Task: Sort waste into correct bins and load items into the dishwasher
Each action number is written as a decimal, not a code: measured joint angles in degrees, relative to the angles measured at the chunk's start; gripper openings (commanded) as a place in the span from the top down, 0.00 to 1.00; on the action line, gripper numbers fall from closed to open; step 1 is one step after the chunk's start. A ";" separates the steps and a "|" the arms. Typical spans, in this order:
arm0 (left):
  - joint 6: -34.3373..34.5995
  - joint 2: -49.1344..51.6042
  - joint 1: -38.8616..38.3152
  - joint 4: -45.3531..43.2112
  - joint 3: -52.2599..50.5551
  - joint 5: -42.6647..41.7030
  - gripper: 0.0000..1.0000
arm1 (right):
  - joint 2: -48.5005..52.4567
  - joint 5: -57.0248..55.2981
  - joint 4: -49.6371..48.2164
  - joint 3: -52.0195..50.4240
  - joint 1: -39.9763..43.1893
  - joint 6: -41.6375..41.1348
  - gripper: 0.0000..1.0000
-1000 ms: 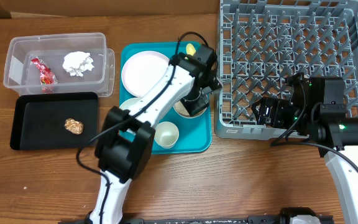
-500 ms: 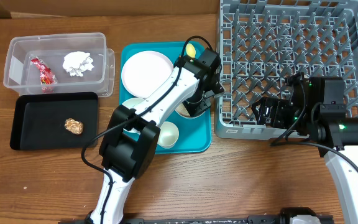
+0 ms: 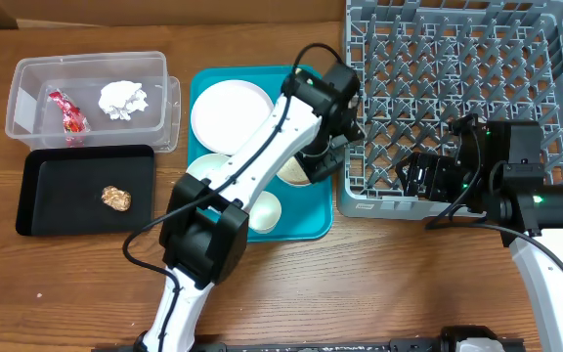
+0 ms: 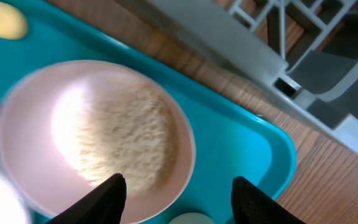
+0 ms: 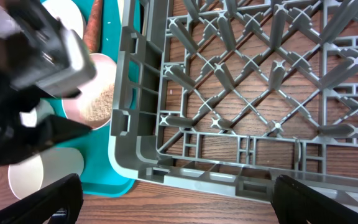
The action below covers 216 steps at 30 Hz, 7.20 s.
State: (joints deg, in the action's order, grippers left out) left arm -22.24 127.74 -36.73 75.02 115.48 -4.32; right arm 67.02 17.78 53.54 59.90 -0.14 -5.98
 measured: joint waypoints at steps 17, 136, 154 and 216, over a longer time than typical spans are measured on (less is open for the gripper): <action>13.14 0.00 -0.37 -8.24 -7.08 1.09 0.49 | 0.00 0.00 0.50 0.00 0.00 0.00 0.00; 47.60 4.70 4.85 -11.82 -1.62 6.16 0.85 | 0.00 0.00 2.93 0.00 0.00 0.00 0.00; 48.46 4.72 4.79 -10.38 -1.88 5.86 0.96 | 0.00 0.00 3.08 0.00 0.00 0.00 0.00; 20.48 -19.21 47.21 17.40 -2.38 -16.31 0.96 | 0.02 0.00 1.49 0.00 0.00 0.02 0.00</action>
State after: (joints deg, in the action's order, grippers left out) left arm -1.76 108.53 10.48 92.42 113.10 -20.62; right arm 67.05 17.78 55.02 59.90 -0.14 -5.96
